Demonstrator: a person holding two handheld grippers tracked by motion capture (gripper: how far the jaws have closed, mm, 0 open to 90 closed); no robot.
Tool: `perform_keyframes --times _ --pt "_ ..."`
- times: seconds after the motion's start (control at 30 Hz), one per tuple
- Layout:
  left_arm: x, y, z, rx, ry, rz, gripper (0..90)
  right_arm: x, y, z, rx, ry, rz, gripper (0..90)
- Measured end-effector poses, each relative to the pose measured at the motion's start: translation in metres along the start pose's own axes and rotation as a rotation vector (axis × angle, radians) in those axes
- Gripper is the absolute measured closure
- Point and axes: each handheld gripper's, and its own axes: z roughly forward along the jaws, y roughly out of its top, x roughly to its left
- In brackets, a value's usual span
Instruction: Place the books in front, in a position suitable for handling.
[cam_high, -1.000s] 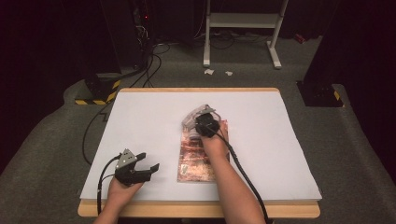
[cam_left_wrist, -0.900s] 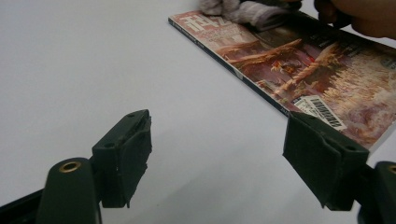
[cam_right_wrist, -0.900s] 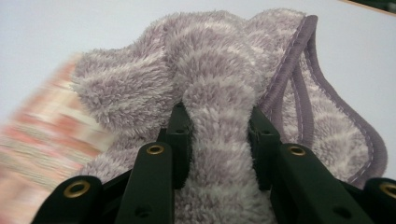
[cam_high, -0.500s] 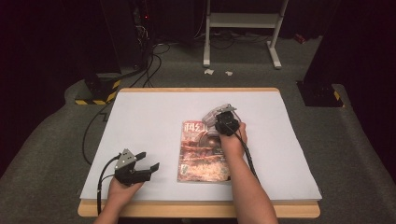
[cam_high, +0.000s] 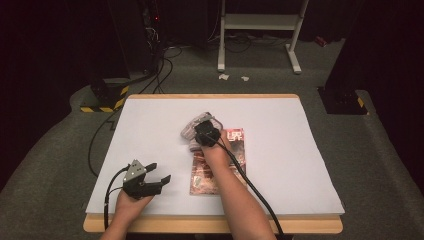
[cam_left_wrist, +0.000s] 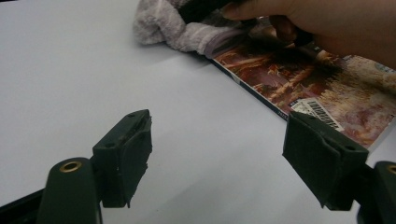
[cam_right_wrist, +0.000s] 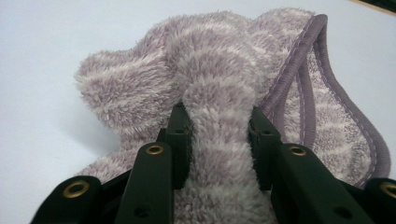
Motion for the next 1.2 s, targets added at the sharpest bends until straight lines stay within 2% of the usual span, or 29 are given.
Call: perform_keyframes --times 0.07,0.17,0.3,0.53,0.6,0.7,0.8,0.93,1.2 --pt "0.0 0.0 -0.001 -0.001 -0.001 0.002 23.9 0.002 0.001 0.001 -0.004 0.001 -0.004 68.0" --pt "0.0 0.0 -0.001 -0.004 -0.001 0.0 23.9 -0.007 -0.001 -0.001 0.0 -0.004 0.015 67.5" --pt "-0.001 0.0 -0.001 -0.007 -0.002 0.007 23.9 -0.033 -0.012 -0.008 0.006 -0.043 0.051 67.2" --pt "-0.002 0.0 0.001 -0.005 -0.006 0.005 23.9 -0.092 -0.041 -0.033 0.011 -0.129 0.135 67.6" --pt "-0.002 0.0 0.001 -0.004 -0.006 0.006 23.9 -0.104 -0.048 -0.039 0.008 -0.146 0.156 67.6" --pt "-0.002 0.001 0.001 -0.006 -0.005 0.005 23.9 -0.11 -0.053 -0.044 0.007 -0.157 0.168 67.6" --pt "-0.001 0.001 0.0 -0.014 -0.005 0.004 24.0 -0.104 -0.052 -0.045 0.013 -0.174 0.145 67.7" --pt "-0.002 0.001 0.001 -0.013 -0.006 0.005 23.9 -0.082 -0.049 -0.046 0.019 -0.16 0.095 67.7" --pt "-0.002 0.001 0.0 -0.014 -0.006 0.009 24.0 0.004 -0.042 -0.041 -0.011 0.0 -0.032 67.6"
